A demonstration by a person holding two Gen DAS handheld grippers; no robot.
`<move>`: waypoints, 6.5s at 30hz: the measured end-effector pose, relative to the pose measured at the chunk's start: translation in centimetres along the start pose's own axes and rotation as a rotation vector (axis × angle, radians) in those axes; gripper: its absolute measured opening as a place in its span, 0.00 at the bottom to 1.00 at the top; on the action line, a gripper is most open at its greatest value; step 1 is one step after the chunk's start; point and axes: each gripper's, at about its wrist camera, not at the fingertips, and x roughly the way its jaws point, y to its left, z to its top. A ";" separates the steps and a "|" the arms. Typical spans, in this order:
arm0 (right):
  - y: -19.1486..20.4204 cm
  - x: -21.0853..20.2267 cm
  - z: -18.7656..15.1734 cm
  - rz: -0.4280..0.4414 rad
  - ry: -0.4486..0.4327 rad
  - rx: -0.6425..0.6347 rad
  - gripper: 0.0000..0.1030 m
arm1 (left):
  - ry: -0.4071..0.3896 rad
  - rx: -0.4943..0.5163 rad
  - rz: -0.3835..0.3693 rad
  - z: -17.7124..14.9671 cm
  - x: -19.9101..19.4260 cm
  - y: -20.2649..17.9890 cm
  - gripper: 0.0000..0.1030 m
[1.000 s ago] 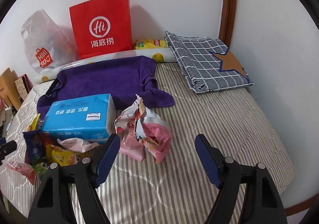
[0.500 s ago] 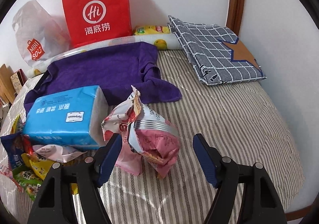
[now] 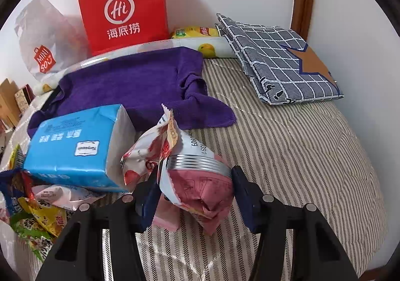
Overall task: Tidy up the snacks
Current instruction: 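Grasp the pink-red stick snack with the left gripper while the right gripper holds the candy bag, then carry both snacks over the purple towel with both grippers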
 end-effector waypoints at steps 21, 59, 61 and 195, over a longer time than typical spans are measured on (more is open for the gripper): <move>-0.5 -7.8 -3.6 -0.003 -0.089 0.027 0.50 | -0.023 0.023 -0.031 -3.7 -3.3 -2.0 0.86; 0.4 -7.8 -4.7 0.002 -0.052 0.023 0.50 | 0.016 0.070 -0.002 -3.3 3.4 -5.3 0.70; 0.5 -7.8 -4.6 -0.002 -0.053 0.019 0.50 | 0.006 0.095 0.024 -3.3 3.5 -5.7 0.64; 6.4 4.6 12.0 0.094 -0.149 -0.109 0.50 | -0.136 0.167 -0.146 16.9 6.1 -13.6 0.20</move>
